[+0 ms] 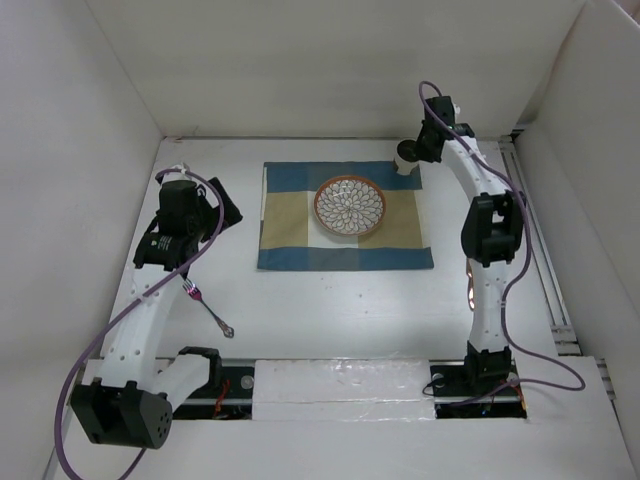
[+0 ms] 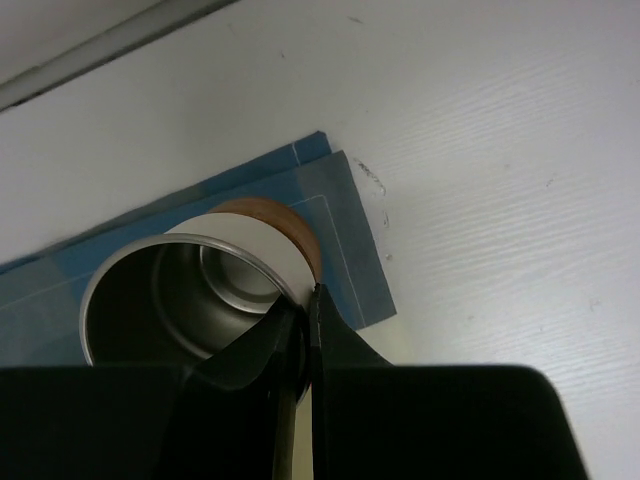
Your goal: Set the dinner table for one person
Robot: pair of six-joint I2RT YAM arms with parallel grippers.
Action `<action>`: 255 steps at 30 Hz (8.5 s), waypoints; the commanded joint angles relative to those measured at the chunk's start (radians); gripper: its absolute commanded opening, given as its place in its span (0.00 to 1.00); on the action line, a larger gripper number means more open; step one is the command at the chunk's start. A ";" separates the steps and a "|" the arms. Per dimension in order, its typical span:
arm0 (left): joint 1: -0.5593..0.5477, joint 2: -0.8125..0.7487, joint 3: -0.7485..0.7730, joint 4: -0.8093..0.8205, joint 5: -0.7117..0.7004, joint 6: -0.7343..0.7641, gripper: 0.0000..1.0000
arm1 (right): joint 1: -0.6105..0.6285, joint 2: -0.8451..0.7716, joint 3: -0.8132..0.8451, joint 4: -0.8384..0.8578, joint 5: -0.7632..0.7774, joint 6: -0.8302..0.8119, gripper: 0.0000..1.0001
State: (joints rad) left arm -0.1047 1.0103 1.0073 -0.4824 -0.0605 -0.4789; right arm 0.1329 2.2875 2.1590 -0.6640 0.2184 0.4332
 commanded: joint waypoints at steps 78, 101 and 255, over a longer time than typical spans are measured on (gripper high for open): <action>-0.001 -0.102 0.019 -0.012 -0.082 -0.030 1.00 | -0.296 -0.869 -1.386 0.118 -0.137 0.148 1.00; -0.001 -0.102 0.028 -0.012 -0.113 -0.030 1.00 | -0.279 -0.731 -1.335 0.084 -0.246 0.079 0.64; -0.001 0.030 -0.297 -0.312 -0.223 -0.710 1.00 | 0.145 -0.872 -1.068 0.380 -0.462 0.019 1.00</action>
State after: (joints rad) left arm -0.1047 1.0523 0.7231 -0.7773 -0.2073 -1.1107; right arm 0.3042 1.4223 1.1038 -0.3946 -0.1566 0.4633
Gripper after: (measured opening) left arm 0.997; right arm 0.999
